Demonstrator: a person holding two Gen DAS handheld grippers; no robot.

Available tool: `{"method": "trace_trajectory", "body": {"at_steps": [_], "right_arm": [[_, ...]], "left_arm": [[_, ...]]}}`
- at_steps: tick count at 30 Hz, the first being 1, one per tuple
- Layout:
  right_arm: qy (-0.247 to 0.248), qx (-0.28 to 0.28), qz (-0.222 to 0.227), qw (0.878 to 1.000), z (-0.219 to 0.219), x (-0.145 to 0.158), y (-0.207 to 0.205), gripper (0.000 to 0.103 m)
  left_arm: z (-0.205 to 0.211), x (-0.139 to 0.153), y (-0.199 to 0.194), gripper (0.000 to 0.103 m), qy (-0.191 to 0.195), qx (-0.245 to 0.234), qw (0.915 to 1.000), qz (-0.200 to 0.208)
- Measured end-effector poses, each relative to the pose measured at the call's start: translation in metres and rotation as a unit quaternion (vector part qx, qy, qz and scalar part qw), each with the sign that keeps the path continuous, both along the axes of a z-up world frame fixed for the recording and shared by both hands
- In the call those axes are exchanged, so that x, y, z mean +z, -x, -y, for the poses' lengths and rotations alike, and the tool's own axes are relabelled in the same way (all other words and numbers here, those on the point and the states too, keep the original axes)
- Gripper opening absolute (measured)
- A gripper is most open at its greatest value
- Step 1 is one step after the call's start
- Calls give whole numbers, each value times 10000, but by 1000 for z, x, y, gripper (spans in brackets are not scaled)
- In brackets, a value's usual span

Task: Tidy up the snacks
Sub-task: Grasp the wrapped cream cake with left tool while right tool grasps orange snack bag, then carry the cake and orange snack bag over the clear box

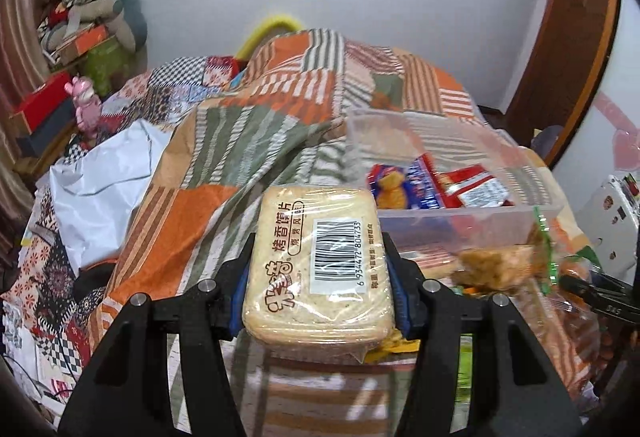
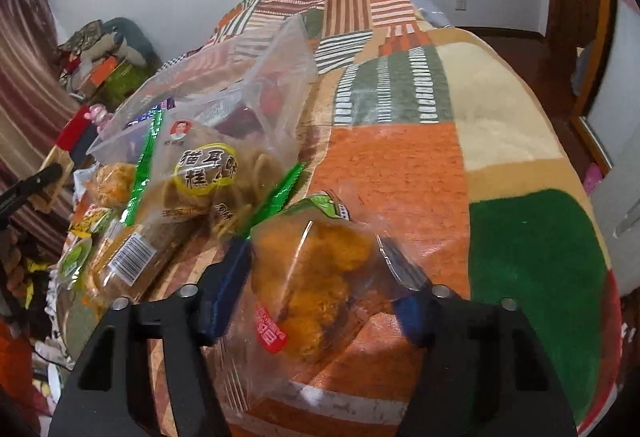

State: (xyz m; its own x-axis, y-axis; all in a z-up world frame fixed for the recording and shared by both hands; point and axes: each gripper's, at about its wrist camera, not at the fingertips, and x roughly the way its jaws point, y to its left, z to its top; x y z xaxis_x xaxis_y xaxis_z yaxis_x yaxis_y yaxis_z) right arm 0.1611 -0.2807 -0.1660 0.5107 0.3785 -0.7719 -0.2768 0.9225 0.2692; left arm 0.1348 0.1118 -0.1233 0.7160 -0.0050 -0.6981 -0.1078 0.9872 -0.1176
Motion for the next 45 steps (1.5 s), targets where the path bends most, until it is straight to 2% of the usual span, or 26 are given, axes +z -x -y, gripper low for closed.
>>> {"method": "trace_trajectory", "body": {"at_steps": [9,19,29,35,45], "right_arm": [[51,-49,285,9996,2,15,3,46],[-32,-130,959,9953,9,57,-10,46],[-66,141,1601,9870,-19,89,-36,46],[-147,348,1676,9851,-42,93,-54,46],[-77,684,1469,9868,-71,78,-79,46]], "left_arm": [[28,22,0,55,44,-299,9993,237],[52,43,-15,55,172,-553,9971,484],[80,54,-45,55,71,-809,9947,636],[93,50,-66,55,132,-931,9939,570],[108,30,-103,55,238,-1065,9938,222]]}}
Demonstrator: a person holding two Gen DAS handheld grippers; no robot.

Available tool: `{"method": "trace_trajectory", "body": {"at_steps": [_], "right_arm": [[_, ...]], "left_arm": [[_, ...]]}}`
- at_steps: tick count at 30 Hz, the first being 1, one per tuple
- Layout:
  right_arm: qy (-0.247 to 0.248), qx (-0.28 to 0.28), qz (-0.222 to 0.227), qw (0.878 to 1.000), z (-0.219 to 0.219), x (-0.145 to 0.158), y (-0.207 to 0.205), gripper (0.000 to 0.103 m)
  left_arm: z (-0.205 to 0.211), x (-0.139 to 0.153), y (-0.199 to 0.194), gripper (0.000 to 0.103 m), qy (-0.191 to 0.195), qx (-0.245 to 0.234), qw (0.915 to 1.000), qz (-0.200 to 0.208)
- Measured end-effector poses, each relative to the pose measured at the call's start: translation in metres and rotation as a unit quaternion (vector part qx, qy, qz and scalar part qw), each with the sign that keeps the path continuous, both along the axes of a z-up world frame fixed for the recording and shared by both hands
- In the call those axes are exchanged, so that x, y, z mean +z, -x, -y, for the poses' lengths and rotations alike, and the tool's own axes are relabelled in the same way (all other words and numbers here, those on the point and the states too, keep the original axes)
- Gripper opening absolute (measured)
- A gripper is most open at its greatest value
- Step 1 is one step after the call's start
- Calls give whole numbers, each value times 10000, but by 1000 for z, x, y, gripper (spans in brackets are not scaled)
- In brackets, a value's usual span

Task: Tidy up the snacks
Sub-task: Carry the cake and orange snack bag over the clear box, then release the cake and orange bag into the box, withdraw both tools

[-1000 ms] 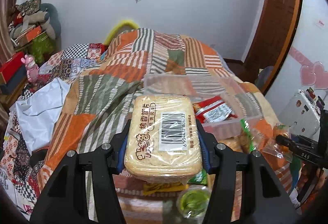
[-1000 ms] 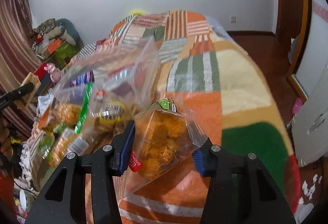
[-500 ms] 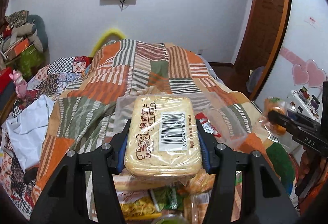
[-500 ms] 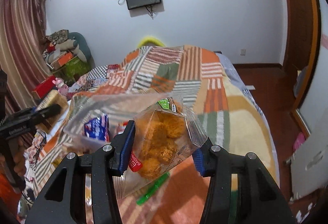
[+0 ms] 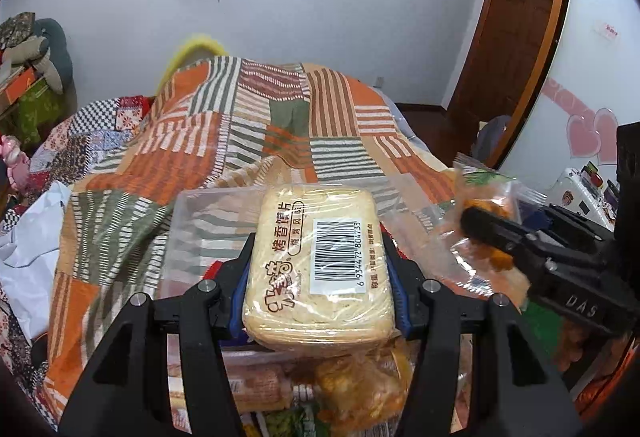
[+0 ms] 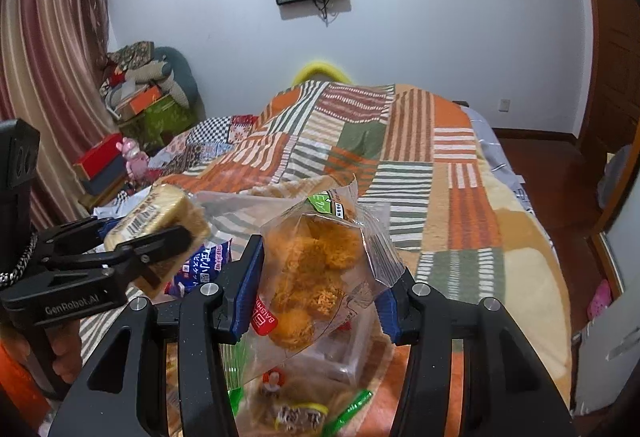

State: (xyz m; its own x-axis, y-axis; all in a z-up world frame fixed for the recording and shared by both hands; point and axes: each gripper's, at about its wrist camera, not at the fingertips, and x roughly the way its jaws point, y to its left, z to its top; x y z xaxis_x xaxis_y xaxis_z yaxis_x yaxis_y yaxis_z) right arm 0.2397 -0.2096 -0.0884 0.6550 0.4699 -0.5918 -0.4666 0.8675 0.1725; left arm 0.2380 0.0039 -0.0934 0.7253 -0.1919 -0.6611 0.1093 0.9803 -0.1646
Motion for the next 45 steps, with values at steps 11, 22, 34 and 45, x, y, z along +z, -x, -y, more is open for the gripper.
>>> {"method": "trace_trajectory", "body": {"at_steps": [11,22,34,45], "right_arm": [[327,227,-359,9986,-16,-22,-20,47],[524,372,-549,9964,-26,-36,-29,48],[384,305,-403,9980,-19,-19,-19,50],[223,265,-35,9994,-6,7,16,74]], "left_arm": [[5,-28,-29,55,39,-126,9984,-544],[3,-41,-39,55,112,-133,9962,-854],[3,-15,-20,56,-15,-138,9988,-459],[-13,19,24,60,-80,119,9999,4]]}}
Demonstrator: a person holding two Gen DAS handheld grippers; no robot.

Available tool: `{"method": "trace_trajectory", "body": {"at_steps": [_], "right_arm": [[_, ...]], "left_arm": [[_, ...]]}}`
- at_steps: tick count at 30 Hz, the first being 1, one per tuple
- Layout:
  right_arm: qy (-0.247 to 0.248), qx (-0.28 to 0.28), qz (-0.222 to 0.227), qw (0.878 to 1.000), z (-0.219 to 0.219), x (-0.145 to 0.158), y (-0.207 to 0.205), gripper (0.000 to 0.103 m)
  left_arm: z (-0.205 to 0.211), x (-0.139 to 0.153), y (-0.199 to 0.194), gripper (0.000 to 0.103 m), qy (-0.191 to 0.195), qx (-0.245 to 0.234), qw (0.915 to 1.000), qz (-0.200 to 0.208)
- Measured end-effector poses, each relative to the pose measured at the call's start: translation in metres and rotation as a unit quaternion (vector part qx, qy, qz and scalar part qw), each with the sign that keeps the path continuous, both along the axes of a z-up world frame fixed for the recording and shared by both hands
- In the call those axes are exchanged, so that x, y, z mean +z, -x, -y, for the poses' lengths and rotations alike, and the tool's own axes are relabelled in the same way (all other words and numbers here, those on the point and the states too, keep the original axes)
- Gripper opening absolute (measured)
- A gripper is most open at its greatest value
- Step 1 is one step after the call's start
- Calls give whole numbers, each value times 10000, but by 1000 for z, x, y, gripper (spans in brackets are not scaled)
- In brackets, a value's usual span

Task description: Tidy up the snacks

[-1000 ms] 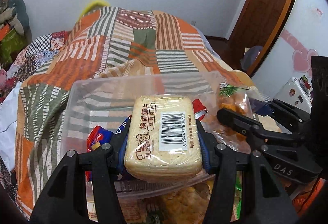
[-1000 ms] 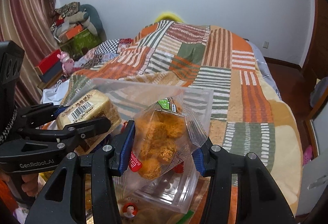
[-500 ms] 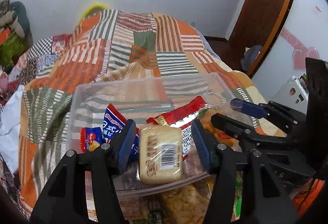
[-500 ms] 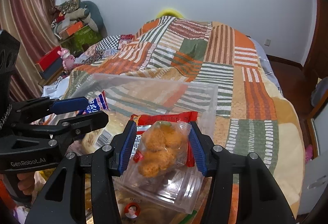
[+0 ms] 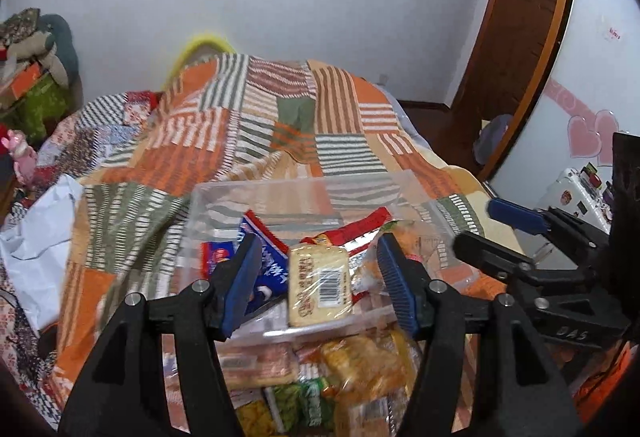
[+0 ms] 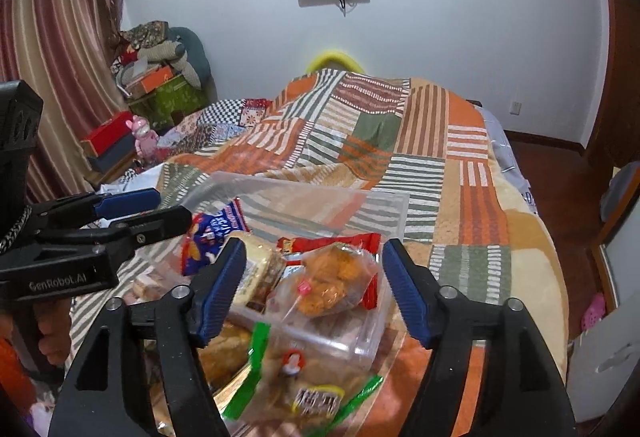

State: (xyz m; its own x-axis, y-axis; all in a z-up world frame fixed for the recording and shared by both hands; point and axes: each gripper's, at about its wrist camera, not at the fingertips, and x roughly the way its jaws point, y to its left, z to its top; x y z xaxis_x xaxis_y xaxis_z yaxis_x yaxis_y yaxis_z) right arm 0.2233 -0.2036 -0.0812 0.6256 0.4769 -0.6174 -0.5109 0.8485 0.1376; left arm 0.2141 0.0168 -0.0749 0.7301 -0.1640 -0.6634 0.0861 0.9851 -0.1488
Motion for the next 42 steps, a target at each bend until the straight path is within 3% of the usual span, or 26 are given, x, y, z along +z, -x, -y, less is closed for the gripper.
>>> {"method": "trace_trajectory", "body": {"at_steps": [3,6,13,18,23,30,42], "right_arm": [[-35,-38,88,9999,5,4,12,81],[-43,-51,121,9999,9,5,22,84],[-25,-85,84,9999,19,1,42,87],[40,-110,-25,9999,25,-7,53,92],[57,-196,-68,9998,32,-12,65,103],[139,-190,-342,9991,32,-28,70,103],[109,-468,-877,9950,26,-52,54,103]], "left_arm": [[-4,6,17,63,-77,70,9999,92],[-9,9,33,74,-99,150,9997,152],[-19,5,72,80,-282,310,9989,192],[-27,-9,92,81,-53,322,9994,-87],[-29,-26,107,81,-135,403,9987,-290],[-21,-46,120,81,-215,328,9982,-460],[-12,-86,118,81,43,182,9948,-999]]}}
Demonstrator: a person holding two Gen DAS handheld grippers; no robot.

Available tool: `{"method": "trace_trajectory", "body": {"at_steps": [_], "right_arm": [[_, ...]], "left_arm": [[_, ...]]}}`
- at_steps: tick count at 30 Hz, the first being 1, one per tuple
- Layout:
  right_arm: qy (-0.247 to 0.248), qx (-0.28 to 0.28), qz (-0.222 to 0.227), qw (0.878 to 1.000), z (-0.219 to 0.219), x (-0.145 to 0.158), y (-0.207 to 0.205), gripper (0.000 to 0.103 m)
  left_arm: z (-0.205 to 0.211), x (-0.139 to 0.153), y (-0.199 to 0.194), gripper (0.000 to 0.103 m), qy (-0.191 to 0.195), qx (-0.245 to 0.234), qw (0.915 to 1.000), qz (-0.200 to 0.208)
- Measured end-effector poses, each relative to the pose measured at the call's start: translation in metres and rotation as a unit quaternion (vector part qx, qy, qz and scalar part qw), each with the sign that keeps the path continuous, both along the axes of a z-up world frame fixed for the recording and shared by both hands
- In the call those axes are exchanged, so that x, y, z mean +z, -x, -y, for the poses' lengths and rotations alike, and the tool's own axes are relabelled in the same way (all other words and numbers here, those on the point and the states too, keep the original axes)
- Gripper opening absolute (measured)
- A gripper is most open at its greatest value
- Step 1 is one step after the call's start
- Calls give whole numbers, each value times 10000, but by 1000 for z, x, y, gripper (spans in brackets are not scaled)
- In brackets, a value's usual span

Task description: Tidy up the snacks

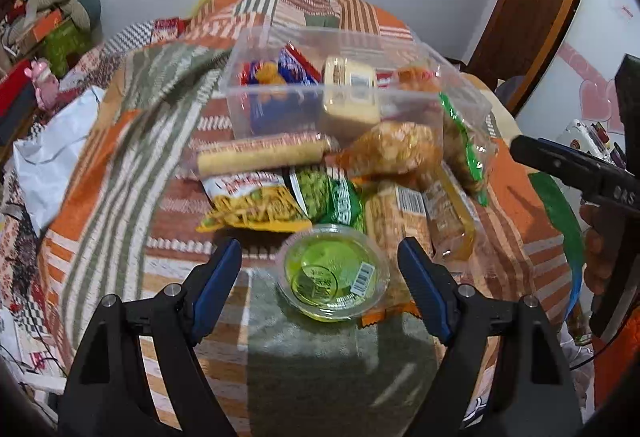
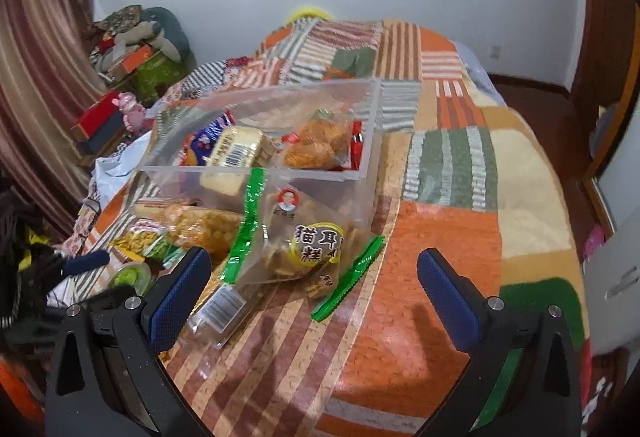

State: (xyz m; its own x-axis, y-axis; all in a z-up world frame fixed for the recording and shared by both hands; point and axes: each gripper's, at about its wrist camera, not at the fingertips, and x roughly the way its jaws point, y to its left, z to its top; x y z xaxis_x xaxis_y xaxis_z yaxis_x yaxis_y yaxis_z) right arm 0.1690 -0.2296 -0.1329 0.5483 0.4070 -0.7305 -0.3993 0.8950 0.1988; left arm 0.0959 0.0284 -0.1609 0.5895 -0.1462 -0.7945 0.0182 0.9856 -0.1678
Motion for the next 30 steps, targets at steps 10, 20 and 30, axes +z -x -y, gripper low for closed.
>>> {"method": "trace_trajectory", "body": {"at_steps": [10,20,30], "right_arm": [[100,-160,-149,9997,-13,-15,-18,101],[-246,60,-488,9985,-12,-30,-26,100],[-503,186,-483,9974,-10,-23,-18,55]], "left_arm": [[-4,-14,-9,81,165,39,9998,-70],[-7,-22,-12,57,511,-13,9986,-101],[-3,-17,-7,57,298,-25,9995,-32]]}}
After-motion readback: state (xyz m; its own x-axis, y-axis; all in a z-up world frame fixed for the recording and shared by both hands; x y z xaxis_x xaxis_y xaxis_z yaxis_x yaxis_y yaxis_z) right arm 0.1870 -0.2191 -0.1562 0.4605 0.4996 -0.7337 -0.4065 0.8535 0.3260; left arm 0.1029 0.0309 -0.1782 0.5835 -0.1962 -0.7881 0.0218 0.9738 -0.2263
